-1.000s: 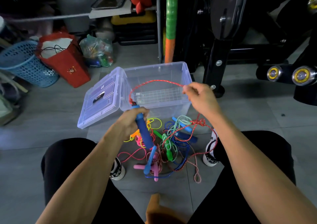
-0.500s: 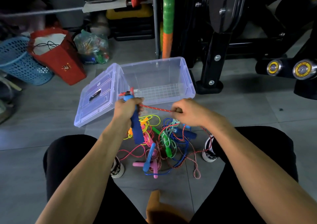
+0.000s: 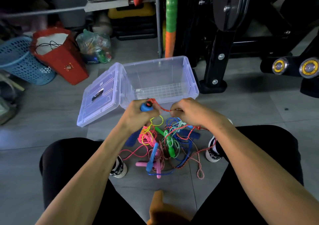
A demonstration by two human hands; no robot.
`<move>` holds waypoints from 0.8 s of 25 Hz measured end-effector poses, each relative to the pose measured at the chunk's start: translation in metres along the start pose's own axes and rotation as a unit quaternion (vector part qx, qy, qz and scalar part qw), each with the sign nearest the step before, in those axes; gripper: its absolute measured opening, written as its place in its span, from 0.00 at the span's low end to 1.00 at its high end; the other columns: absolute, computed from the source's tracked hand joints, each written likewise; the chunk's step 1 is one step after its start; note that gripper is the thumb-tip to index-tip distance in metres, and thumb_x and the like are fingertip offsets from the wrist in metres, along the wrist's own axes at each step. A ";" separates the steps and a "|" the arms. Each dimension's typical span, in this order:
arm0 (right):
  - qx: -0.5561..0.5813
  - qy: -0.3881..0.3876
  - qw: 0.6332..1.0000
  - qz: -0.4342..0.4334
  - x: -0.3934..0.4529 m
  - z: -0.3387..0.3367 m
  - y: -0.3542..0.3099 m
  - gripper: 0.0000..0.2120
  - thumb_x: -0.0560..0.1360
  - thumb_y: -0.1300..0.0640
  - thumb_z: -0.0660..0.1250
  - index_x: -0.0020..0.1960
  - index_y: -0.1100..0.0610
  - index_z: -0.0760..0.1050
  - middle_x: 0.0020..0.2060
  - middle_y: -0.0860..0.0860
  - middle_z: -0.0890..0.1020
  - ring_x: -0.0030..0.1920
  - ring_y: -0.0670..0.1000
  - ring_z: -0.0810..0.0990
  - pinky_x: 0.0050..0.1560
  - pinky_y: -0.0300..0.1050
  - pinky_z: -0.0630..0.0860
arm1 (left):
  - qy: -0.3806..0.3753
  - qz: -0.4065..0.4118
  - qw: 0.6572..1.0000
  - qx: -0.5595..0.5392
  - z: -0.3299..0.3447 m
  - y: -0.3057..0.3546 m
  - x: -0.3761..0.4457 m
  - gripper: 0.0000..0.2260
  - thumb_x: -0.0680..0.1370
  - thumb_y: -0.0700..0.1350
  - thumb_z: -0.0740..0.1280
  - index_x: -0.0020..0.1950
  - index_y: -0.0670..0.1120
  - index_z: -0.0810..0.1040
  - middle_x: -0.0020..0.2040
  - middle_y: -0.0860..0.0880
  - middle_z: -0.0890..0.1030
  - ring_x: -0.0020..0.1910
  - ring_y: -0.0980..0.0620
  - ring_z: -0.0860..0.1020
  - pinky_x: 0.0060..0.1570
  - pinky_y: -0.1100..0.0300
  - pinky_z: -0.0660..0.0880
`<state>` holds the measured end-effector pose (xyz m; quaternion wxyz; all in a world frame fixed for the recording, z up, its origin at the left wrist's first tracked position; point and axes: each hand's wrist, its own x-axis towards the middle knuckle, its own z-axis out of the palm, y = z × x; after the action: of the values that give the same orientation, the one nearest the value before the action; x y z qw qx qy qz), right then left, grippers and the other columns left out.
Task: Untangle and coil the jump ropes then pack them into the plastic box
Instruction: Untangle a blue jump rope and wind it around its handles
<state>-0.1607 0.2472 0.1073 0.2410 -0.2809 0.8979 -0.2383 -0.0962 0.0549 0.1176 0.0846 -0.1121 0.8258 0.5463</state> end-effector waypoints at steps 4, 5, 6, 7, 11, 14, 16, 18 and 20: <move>0.030 -0.008 1.000 0.001 0.002 -0.003 -0.009 0.19 0.79 0.59 0.63 0.31 0.45 0.71 0.30 0.40 0.71 0.33 0.39 0.71 0.33 0.38 0.64 | -0.002 0.154 0.977 0.146 0.011 -0.009 -0.002 0.13 0.70 0.42 0.74 0.53 0.49 0.81 0.42 0.51 0.80 0.38 0.54 0.76 0.40 0.63 0.74; 0.036 -0.006 0.999 0.002 0.002 -0.005 -0.010 0.20 0.79 0.59 0.64 0.30 0.45 0.70 0.29 0.40 0.71 0.32 0.38 0.71 0.33 0.37 0.64 | 0.014 0.191 0.967 0.170 0.012 -0.012 0.001 0.10 0.69 0.44 0.73 0.50 0.48 0.81 0.42 0.52 0.78 0.39 0.54 0.75 0.41 0.62 0.73; 0.042 -0.008 0.999 0.001 0.001 -0.007 -0.011 0.19 0.79 0.58 0.64 0.31 0.45 0.71 0.29 0.40 0.71 0.31 0.37 0.71 0.33 0.35 0.65 | 0.027 0.217 0.958 0.183 0.011 -0.014 0.003 0.08 0.68 0.46 0.72 0.45 0.46 0.81 0.42 0.53 0.76 0.40 0.55 0.74 0.42 0.62 0.72; 0.049 -0.012 0.999 -0.002 0.000 -0.008 -0.013 0.16 0.79 0.57 0.64 0.33 0.45 0.73 0.29 0.40 0.72 0.31 0.37 0.72 0.32 0.34 0.65 | 0.035 0.223 0.956 0.189 0.010 -0.017 0.006 0.08 0.68 0.48 0.73 0.41 0.44 0.79 0.42 0.53 0.75 0.40 0.56 0.74 0.42 0.62 0.72; 0.109 -0.001 0.994 -0.007 -0.003 -0.009 -0.016 0.09 0.78 0.51 0.66 0.43 0.53 0.81 0.31 0.45 0.76 0.31 0.45 0.71 0.33 0.41 0.67 | -0.001 0.114 0.990 0.079 0.009 -0.011 0.005 0.09 0.71 0.44 0.76 0.37 0.43 0.78 0.32 0.51 0.78 0.29 0.56 0.71 0.33 0.64 0.70; 0.123 0.034 0.992 0.023 -0.007 -0.016 -0.004 0.09 0.79 0.53 0.65 0.42 0.53 0.80 0.31 0.46 0.79 0.33 0.50 0.77 0.36 0.47 0.76 | 0.096 -0.013 0.990 -0.107 -0.004 -0.013 0.011 0.09 0.72 0.39 0.75 0.35 0.45 0.77 0.26 0.51 0.78 0.22 0.55 0.70 0.27 0.64 0.69; 0.099 0.056 0.993 0.034 -0.010 -0.021 0.008 0.11 0.79 0.56 0.62 0.42 0.52 0.80 0.28 0.43 0.79 0.32 0.55 0.77 0.36 0.51 0.77 | 0.175 -0.073 0.976 -0.111 -0.018 -0.019 0.017 0.07 0.72 0.40 0.75 0.37 0.45 0.78 0.27 0.52 0.79 0.22 0.55 0.70 0.29 0.62 0.70; 0.084 0.064 0.994 0.022 -0.012 -0.021 0.011 0.11 0.80 0.57 0.61 0.43 0.54 0.80 0.25 0.38 0.77 0.28 0.50 0.71 0.32 0.46 0.70 | 0.159 -0.060 0.985 -0.009 -0.022 -0.019 0.015 0.04 0.72 0.41 0.75 0.44 0.48 0.82 0.33 0.54 0.81 0.26 0.55 0.73 0.35 0.60 0.75; 0.069 0.050 0.996 -0.001 -0.011 -0.017 0.002 0.10 0.80 0.56 0.62 0.44 0.54 0.81 0.26 0.42 0.75 0.27 0.42 0.69 0.30 0.37 0.65 | 0.074 0.006 0.996 0.056 -0.012 -0.010 0.006 0.11 0.72 0.42 0.75 0.53 0.51 0.83 0.40 0.55 0.81 0.28 0.57 0.74 0.38 0.61 0.77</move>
<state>-0.1636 0.2607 0.1225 0.2148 -0.2522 0.8899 -0.3136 -0.0991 0.0392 0.1125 0.0268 -0.1424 0.8597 0.4898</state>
